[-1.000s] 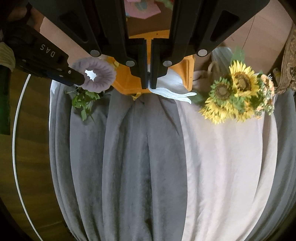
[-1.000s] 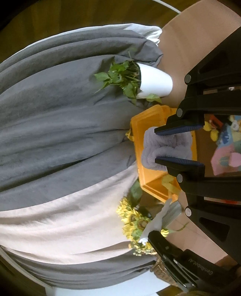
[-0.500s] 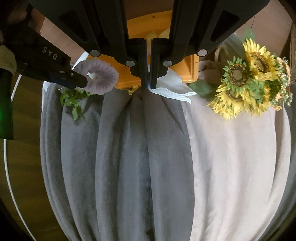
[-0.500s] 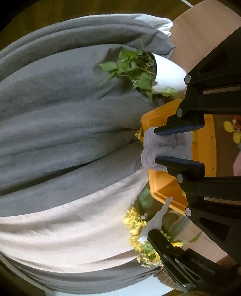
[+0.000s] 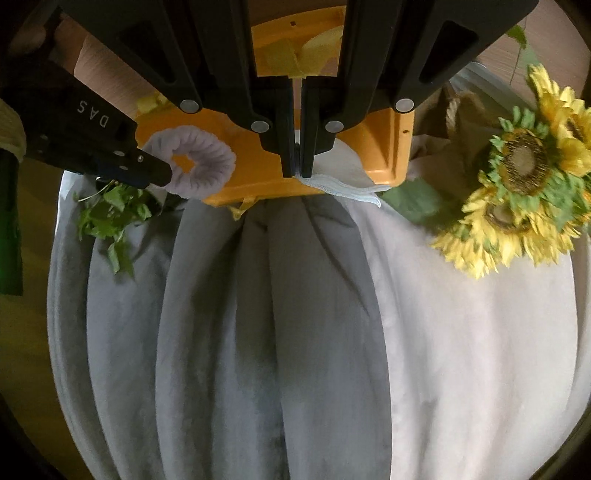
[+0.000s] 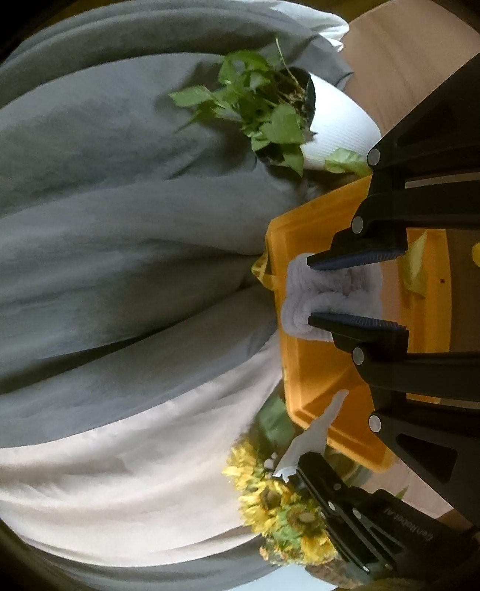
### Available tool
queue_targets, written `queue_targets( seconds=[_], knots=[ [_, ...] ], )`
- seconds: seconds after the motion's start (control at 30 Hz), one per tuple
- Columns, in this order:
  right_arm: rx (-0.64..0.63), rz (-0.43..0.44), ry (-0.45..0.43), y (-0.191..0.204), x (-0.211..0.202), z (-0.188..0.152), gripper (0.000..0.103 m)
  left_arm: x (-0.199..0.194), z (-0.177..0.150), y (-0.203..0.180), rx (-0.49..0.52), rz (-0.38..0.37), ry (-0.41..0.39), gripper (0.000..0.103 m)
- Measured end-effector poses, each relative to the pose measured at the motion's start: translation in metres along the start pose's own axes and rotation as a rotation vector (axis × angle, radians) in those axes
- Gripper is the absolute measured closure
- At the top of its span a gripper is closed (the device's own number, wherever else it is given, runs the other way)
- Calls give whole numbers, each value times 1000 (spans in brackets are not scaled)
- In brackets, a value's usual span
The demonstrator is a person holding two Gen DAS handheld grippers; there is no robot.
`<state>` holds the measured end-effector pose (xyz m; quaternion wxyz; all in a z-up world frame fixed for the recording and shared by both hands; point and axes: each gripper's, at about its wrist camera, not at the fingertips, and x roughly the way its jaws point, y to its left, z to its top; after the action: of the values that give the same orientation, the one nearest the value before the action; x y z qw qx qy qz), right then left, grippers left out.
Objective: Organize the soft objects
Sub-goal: 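Open the left gripper over the crate while the right gripper releases the scrunchie inside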
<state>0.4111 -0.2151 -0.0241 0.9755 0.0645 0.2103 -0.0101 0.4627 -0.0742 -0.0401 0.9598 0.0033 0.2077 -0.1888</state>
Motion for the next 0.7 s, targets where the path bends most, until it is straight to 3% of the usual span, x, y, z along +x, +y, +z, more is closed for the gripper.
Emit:
queue_targets(
  seconds=[0.27,0.33,0.4,0.7],
  knots=[
    [6,15,69,-5,36,-6,73,29,-9,5,-1,-4,62,98],
    [9,17,82,-6,41,-8,67,32,-10,4,5,-1,69,91],
    [4,21,95,-6,46,-10,58,33,-11,4,5,2,72,73],
    [8,-2,88,-7,38,-11,45,8,-10,2,4,67,46,51]
  ],
)
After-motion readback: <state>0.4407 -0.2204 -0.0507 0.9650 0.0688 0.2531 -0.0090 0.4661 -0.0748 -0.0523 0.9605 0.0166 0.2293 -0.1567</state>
